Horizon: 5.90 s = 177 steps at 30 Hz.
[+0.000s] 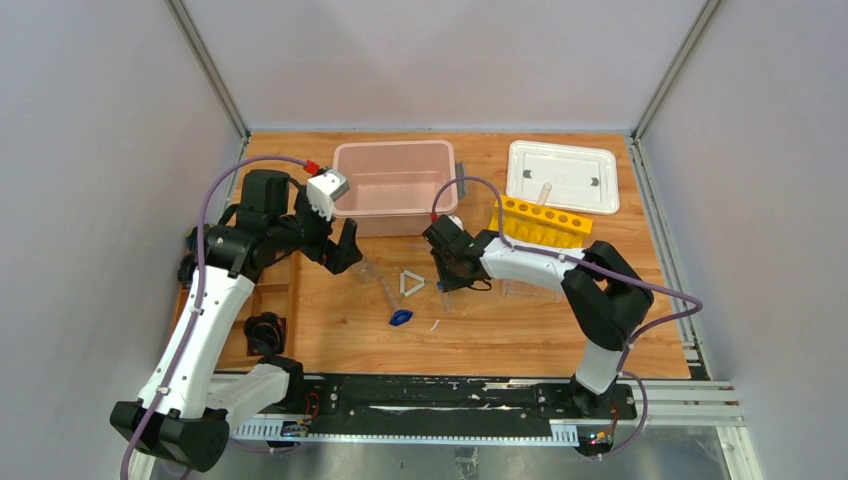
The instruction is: Organize the chemistry lab equipment
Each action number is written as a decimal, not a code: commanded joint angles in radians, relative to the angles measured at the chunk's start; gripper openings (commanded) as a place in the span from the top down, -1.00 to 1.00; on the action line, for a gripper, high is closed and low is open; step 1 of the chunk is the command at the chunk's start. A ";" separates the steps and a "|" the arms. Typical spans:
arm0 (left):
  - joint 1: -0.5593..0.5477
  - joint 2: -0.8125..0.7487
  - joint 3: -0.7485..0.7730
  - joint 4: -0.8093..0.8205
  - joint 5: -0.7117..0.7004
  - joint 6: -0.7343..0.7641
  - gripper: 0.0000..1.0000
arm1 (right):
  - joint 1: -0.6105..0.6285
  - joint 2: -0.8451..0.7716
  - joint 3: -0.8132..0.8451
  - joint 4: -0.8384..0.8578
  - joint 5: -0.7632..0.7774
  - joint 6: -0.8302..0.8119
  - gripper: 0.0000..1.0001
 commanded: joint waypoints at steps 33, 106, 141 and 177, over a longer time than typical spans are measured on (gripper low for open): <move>0.000 -0.017 0.076 0.003 -0.027 -0.028 -1.00 | 0.007 -0.275 0.094 -0.110 0.054 0.041 1.00; -0.001 -0.066 -0.028 -0.013 0.303 0.168 1.00 | 0.142 -0.104 0.738 -0.134 -0.322 0.093 -0.15; -0.001 -0.074 -0.074 -0.025 0.126 0.228 -1.00 | 0.088 -0.204 0.569 -0.239 -0.115 -0.002 1.00; -0.001 -0.064 -0.086 -0.025 0.040 0.216 -1.00 | -0.408 -0.593 -0.285 -0.054 0.354 -0.110 1.00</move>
